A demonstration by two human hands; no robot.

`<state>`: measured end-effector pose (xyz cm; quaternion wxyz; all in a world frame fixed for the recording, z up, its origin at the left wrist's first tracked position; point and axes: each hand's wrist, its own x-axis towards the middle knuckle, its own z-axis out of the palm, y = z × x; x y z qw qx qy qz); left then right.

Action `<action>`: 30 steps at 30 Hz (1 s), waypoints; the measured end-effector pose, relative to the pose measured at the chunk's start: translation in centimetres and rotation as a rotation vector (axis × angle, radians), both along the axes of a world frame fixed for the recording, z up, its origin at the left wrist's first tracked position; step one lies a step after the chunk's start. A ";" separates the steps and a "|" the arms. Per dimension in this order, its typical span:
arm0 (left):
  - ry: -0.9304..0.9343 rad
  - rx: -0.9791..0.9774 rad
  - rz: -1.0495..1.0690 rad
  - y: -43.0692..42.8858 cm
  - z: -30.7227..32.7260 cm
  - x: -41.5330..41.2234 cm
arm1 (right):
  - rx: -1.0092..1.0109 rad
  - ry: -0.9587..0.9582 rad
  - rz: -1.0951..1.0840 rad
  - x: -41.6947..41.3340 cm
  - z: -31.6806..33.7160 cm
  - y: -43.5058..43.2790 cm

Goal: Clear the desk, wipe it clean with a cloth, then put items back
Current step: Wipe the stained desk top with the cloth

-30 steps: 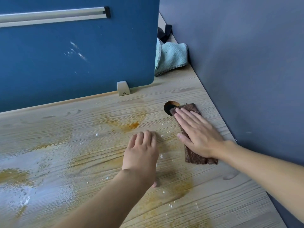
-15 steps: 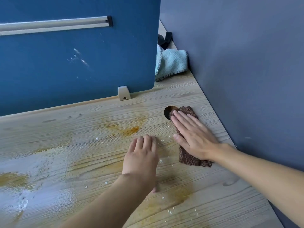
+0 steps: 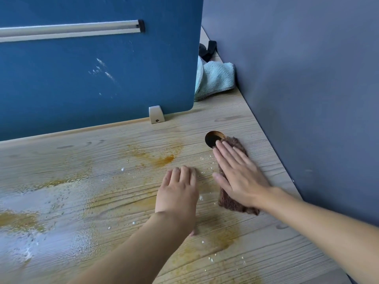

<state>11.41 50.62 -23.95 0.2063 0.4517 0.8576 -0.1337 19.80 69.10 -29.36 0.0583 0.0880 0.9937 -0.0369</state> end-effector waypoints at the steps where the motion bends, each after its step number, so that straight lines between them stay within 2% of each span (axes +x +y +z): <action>1: 0.001 0.000 -0.001 0.0 -0.1 0.0 | 0.008 -0.007 0.043 0.6 0.1 0.3; 3: 0.004 0.001 0.001 0.0 -0.1 0.0 | 0.033 -0.009 0.001 -0.3 0.1 2.1; 6: 0.008 0.010 0.005 -0.1 -0.1 -0.1 | 0.064 0.000 -0.291 -2.8 -0.5 4.4; 8: 0.001 0.012 0.014 -0.1 -0.2 -0.1 | 0.052 -0.001 -0.370 -2.9 -0.9 3.2; 10: -0.009 0.012 0.018 -0.1 -0.2 -0.1 | 0.021 0.018 -0.263 -1.0 -0.7 0.1; 13: -0.007 0.008 0.020 0.0 -0.1 -0.1 | 0.005 0.035 0.037 2.8 -0.2 -3.9; 16: -0.011 0.011 0.021 0.1 0.0 0.0 | 0.036 -0.025 0.241 3.3 0.2 -2.2; 18: -0.012 0.015 0.026 0.1 0.0 -0.1 | 0.058 -0.024 0.106 1.7 0.2 0.5; 21: -0.013 0.027 0.030 -0.1 -0.1 0.0 | 0.070 -0.003 -0.329 -0.7 -0.6 3.4; 22: -0.012 0.031 0.032 -0.2 0.0 0.0 | 0.061 0.005 -0.385 -1.0 -0.7 3.0; 24: -0.021 0.038 0.038 -0.2 0.0 0.0 | 0.034 0.032 -0.290 -0.3 -0.6 0.3; 28: -0.018 0.017 0.031 -0.1 0.0 0.1 | -0.014 0.030 0.206 2.9 0.1 -4.5; 30: -0.019 0.022 0.035 -0.1 0.0 0.1 | -0.012 0.002 0.214 2.2 0.1 -2.6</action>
